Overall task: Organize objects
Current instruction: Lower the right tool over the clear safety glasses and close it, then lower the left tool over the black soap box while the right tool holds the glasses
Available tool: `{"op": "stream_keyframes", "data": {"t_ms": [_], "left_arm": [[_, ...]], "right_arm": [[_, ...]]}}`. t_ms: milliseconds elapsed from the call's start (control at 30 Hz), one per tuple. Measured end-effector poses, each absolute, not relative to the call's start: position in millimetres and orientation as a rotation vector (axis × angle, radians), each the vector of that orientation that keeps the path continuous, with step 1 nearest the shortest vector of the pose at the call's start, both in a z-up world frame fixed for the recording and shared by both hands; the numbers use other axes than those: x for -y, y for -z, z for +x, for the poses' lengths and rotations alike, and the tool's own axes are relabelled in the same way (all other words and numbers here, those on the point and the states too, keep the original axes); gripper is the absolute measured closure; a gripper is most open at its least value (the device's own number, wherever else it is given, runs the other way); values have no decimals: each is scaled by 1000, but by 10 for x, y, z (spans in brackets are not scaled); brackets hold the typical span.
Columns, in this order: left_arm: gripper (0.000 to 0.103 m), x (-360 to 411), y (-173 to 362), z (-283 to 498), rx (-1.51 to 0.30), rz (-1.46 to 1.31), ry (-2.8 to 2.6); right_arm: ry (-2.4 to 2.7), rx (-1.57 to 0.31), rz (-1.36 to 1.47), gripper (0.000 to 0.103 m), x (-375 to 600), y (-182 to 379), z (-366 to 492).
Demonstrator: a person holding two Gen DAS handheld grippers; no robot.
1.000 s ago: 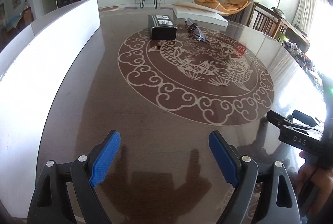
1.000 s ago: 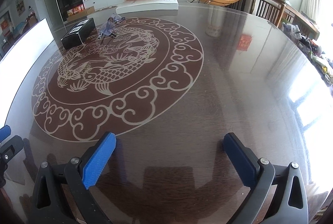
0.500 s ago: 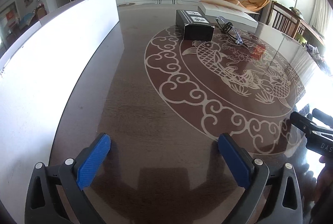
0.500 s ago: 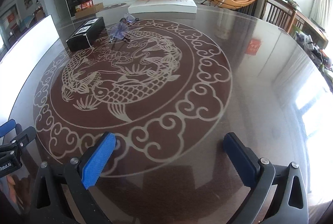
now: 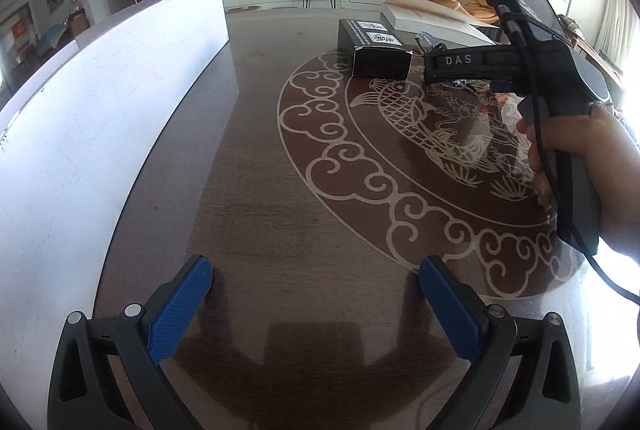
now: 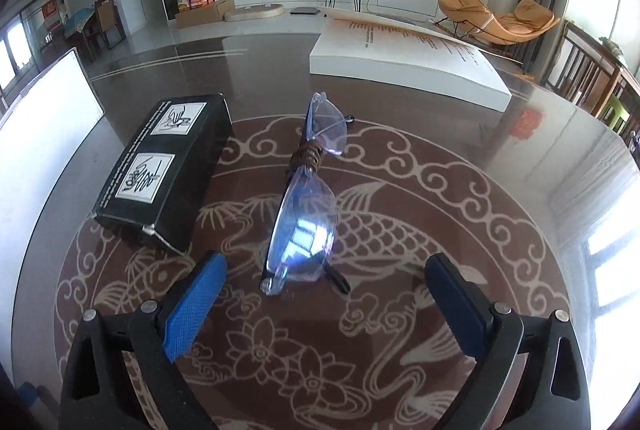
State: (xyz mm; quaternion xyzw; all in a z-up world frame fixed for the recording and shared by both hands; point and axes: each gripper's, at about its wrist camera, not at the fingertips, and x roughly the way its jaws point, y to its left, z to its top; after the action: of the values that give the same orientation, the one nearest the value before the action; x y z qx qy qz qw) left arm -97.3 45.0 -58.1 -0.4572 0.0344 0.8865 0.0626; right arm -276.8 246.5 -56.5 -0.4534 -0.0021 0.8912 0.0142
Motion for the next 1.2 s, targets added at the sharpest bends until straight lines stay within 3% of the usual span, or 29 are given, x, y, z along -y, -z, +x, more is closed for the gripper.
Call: {"op": "stream_keyframes", "data": {"t_ms": [100, 167, 267, 467, 800, 833, 900, 933, 967, 1200], "left_arm": [[0, -450, 581, -973, -104, -1382, -2679], [0, -450, 581, -974, -104, -1382, -2679], [0, -450, 582, -974, -104, -1382, -2679], [0, -449, 583, -976, -103, -1382, -2678], [0, -448, 586, -984, -103, -1382, -2678], [0, -447, 584, -982, -103, -1382, -2678], [0, -448, 587, -984, -103, -1382, -2678], [0, -447, 586, -983, -103, -1382, -2678], [0, -447, 587, -985, -103, -1382, -2678], [0, -448, 589, -986, -103, -1382, -2678]], "right_arm": [[-2792, 8, -1385, 31, -2423, 530, -2924], [-2819, 22, -1370, 71, -2376, 496, -2967], [-2842, 61, -1362, 75, -2325, 499, -2933], [-2865, 42, -1374, 75, -2492, 504, -2563], [-2833, 38, -1357, 74, -2879, 485, -1234], [-2830, 35, -1355, 72, -2898, 482, -1150], [-2820, 36, -1355, 54, -2934, 483, -1033], [-2806, 31, -1358, 33, -2950, 491, -1003], [-2790, 16, -1371, 20, -2967, 506, -991], [-2742, 16, -1369, 14, -2983, 522, -931]]}}
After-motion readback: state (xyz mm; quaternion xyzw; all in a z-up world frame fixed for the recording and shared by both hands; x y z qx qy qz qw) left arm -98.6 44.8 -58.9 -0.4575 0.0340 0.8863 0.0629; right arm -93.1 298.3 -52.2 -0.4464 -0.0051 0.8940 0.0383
